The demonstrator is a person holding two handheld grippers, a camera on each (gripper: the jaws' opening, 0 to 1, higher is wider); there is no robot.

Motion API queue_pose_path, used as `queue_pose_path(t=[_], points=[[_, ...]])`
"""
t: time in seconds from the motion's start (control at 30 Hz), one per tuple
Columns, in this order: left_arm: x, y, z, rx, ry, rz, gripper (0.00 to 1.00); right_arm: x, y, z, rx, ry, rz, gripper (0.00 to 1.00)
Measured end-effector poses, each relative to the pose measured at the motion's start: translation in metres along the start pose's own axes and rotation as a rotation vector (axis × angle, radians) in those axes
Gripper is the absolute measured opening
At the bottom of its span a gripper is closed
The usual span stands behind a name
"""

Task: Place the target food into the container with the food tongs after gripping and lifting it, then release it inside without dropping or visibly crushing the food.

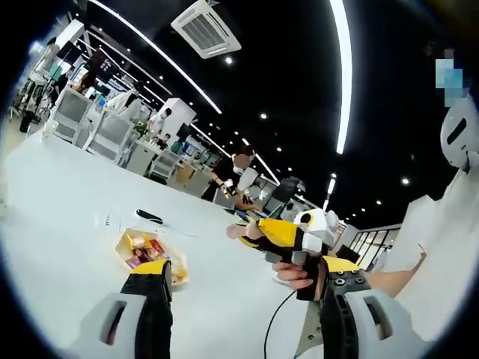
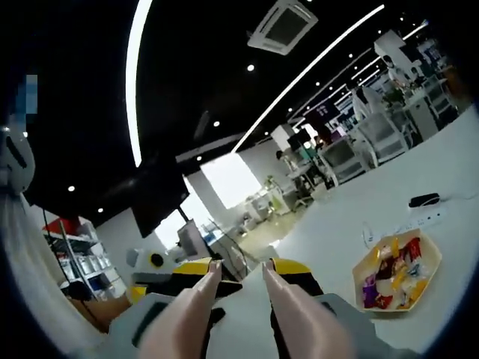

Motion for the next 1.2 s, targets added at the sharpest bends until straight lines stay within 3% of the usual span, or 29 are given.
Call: queue_pose_path(t=[0.13,0.27,0.4,0.53,0.67,0.97,1.2], points=[[0.001,0.002,0.001,0.008,0.011,0.007,0.78,-0.002,-0.006,-0.002,-0.003,-0.062,0.058,0.29],[-0.001,0.006,0.005,0.024,0.004,0.023,0.76,-0.004,-0.014,-0.003,-0.026,-0.019,0.024,0.29],[0.005,0.014,0.014,0.097,-0.015,-0.030,0.61,-0.010,-0.026,-0.011,-0.051,-0.027,0.053,0.29],[0.004,0.018,0.016,0.109,-0.002,-0.030,0.62,-0.013,-0.032,-0.014,-0.080,0.015,0.072,0.29],[-0.002,0.019,0.018,0.151,-0.023,0.015,0.59,-0.020,-0.042,-0.025,-0.198,0.113,0.097,0.29],[-0.011,0.026,0.031,0.215,-0.015,0.040,0.59,-0.009,-0.041,-0.022,-0.224,0.122,0.053,0.28],[-0.018,0.027,0.038,0.266,-0.019,0.050,0.50,0.002,-0.035,-0.029,-0.285,0.142,0.034,0.28]])
Point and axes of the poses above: the point that each gripper's makers call its tool centre point, and the gripper's own axes: y roughly forward along the fingers, z roughly to its right, x roughly out of its underside, the point moved 5 cm from there along -y, roughly backward along the fingers, and after that the axes turned 14 degrees about x, right-handed, at the moved point
